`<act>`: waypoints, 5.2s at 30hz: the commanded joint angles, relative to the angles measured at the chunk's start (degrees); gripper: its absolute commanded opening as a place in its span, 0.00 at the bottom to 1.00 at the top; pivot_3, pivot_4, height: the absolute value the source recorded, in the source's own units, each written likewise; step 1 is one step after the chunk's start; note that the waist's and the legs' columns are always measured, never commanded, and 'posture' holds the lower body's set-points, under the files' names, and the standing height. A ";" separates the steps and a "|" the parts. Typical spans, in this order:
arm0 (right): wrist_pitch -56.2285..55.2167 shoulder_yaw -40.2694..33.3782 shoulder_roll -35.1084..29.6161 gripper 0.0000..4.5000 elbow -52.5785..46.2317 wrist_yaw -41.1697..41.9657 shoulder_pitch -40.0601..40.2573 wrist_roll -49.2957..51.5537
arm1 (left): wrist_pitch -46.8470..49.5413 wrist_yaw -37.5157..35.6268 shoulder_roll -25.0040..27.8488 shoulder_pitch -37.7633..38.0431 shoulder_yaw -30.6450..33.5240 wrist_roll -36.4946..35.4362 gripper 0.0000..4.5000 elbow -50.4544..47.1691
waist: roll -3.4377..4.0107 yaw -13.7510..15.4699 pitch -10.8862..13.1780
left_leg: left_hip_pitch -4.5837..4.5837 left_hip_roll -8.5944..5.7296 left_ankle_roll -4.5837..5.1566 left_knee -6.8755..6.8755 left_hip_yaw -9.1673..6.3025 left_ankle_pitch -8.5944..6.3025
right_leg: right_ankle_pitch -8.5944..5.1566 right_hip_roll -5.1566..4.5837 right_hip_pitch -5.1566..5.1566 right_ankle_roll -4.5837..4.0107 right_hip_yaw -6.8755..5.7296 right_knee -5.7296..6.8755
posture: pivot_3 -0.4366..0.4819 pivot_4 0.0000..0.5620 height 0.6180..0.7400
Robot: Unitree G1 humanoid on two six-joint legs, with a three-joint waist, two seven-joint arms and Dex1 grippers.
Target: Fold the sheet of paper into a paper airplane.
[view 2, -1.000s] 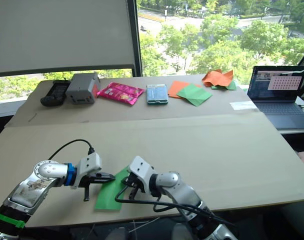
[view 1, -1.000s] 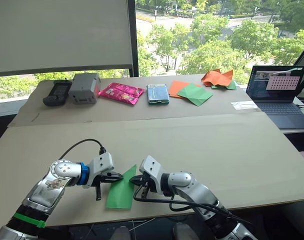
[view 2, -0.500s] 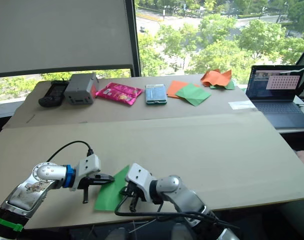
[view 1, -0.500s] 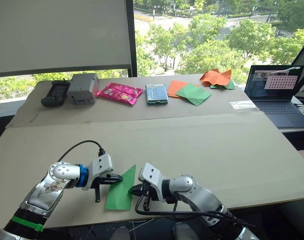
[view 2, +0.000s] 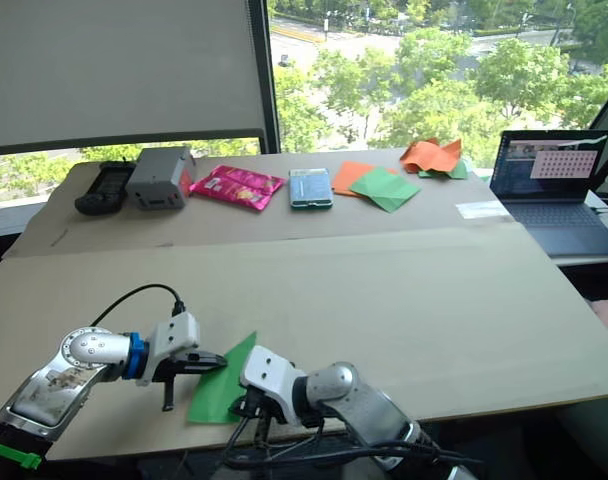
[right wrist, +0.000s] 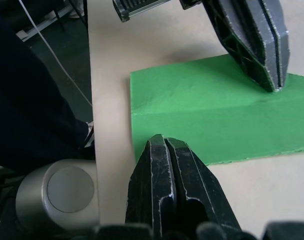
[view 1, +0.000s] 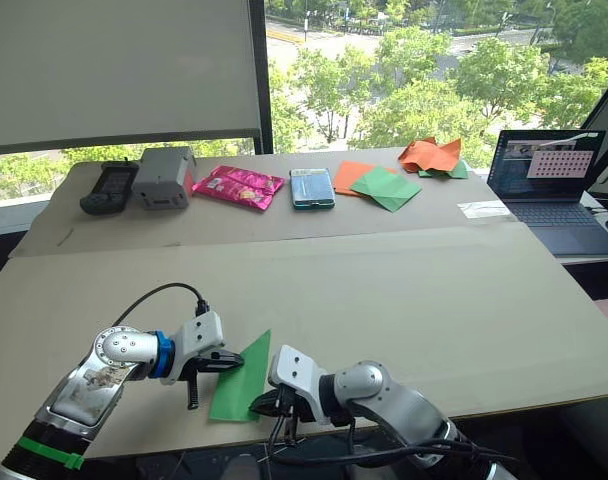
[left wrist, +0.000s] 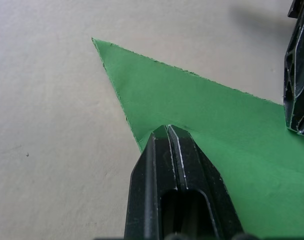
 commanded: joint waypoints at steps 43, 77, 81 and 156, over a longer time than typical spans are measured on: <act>0.01 -22.84 -10.49 0.00 -15.51 -7.38 3.12 10.65 | -63.92 -28.27 -4.01 -33.51 -8.11 4.49 0.87 38.35 | -0.64 2.49 0.88 | -1.05 0.00 0.80 0.15 0.10 0.50 | 0.03 0.06 -0.73 -0.02 0.01 -0.01 | 0.48 0.27 0.82; -0.64 -28.49 -10.41 0.00 -13.81 -14.11 -1.11 9.06 | 0.43 1.58 1.87 -14.93 -2.68 4.91 0.01 0.55 | -0.64 1.71 0.96 | -0.57 0.01 0.97 0.03 0.00 0.60 | 0.03 0.11 -0.13 0.01 -0.04 0.82 | 0.48 0.27 0.82; -2.85 -25.21 -11.56 0.00 -13.01 -12.40 -1.66 6.78 | 15.63 6.97 1.00 -15.15 -5.26 8.10 0.01 -5.46 | -0.61 1.61 0.98 | -0.62 -0.02 0.68 0.08 0.02 0.42 | 0.01 0.07 -0.10 0.00 -0.03 0.56 | 0.48 0.27 0.82; -39.32 -12.16 -9.80 0.01 6.29 2.27 -1.06 -12.06 | -1.70 -7.31 -4.98 -14.86 0.84 -4.64 0.00 17.73 | -0.71 1.80 0.94 | -0.54 -0.01 1.07 0.13 0.08 0.66 | 0.02 0.10 0.00 -0.02 0.01 0.71 | 0.48 0.27 0.82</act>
